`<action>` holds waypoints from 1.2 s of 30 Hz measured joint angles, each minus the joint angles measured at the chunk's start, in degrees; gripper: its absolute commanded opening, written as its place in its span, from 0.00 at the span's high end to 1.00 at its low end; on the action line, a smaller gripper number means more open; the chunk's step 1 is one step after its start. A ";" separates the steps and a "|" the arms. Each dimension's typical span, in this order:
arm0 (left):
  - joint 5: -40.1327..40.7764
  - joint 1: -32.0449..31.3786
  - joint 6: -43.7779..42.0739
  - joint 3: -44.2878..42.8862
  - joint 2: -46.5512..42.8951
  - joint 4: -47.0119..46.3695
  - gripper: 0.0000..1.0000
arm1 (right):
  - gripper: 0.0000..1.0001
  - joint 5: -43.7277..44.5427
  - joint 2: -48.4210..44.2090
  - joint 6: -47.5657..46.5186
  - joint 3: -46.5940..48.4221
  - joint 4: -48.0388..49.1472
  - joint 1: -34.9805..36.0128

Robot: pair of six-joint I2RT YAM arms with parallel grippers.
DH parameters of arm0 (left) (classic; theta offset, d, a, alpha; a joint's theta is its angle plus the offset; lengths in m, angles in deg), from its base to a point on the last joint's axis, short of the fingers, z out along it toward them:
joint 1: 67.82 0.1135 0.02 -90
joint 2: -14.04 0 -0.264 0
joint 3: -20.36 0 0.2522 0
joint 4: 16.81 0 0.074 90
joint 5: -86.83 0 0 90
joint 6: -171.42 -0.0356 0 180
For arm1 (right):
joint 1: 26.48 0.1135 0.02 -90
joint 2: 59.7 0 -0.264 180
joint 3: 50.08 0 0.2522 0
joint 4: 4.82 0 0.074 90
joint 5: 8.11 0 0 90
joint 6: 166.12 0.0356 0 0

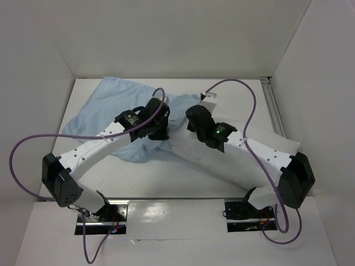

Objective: Put the pillow into the pillowcase

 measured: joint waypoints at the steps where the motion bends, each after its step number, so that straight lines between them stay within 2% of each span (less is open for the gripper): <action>1: -2.19 -0.24 -0.92 -3.39 0.81 0.11 1.00 | 1.00 -0.13 0.94 -0.44 1.38 -0.09 -0.72; 4: -9.07 -1.44 -3.02 -11.47 1.05 -2.16 1.00 | 1.00 -1.31 3.76 -1.27 4.98 0.96 -3.50; 6: -12.15 -1.75 -4.15 -12.50 -0.28 -3.52 1.00 | 1.00 -2.19 5.29 -1.36 5.84 2.54 -5.07; 9: -15.43 -1.16 -4.74 -7.96 -2.97 -5.31 1.00 | 1.00 -5.46 7.52 -0.04 5.95 5.66 -7.45; 15: -19.37 0.13 -5.51 7.69 -3.76 -6.88 1.00 | 1.00 -13.27 8.87 4.37 4.50 9.64 -9.29; 18: -19.12 0.28 -6.80 9.09 -3.78 -5.70 0.58 | 1.00 -16.94 8.85 4.68 4.33 9.57 -9.29; 19: -18.56 0.20 -7.37 7.87 -3.78 -3.54 0.42 | 0.96 -17.94 8.85 4.26 4.48 9.51 -9.42; 20: -17.55 -0.11 -7.85 6.19 -3.69 -0.98 0.22 | 0.79 -18.36 8.85 3.65 5.18 8.72 -9.46; 22: -14.71 -0.55 -8.61 1.62 -3.63 3.30 0.19 | 0.56 -18.40 8.63 2.12 7.28 6.03 -9.27; 23: -13.14 -0.74 -8.94 -1.11 -3.54 4.81 0.19 | 0.35 -17.92 8.04 1.38 7.91 4.94 -8.96; 24: -11.54 -0.76 -9.27 -3.96 -3.54 5.79 0.22 | 0.28 -17.31 6.84 0.92 8.04 3.80 -8.55; 26: -8.92 -0.57 -10.21 -8.52 -3.65 6.47 0.23 | 0.20 -15.50 3.28 -0.17 8.04 -0.48 -7.96; 27: -7.96 -0.39 -10.51 -10.45 -3.54 6.78 0.23 | 0.12 -14.64 1.20 -0.50 8.02 -2.60 -7.80; 28: -7.10 -0.15 -10.73 -12.17 -3.23 6.93 0.23 | 0.09 -13.84 -1.05 -0.59 8.00 -4.44 -7.80; 32: -3.54 0.31 -11.93 -21.24 3.32 8.09 0.22 | 0.04 -9.60 -10.60 -1.05 7.72 -11.63 -10.38; 36: 1.64 0.31 -11.50 -31.80 17.25 8.50 0.21 | 0.01 -7.58 -14.84 -1.62 6.73 -17.09 -15.80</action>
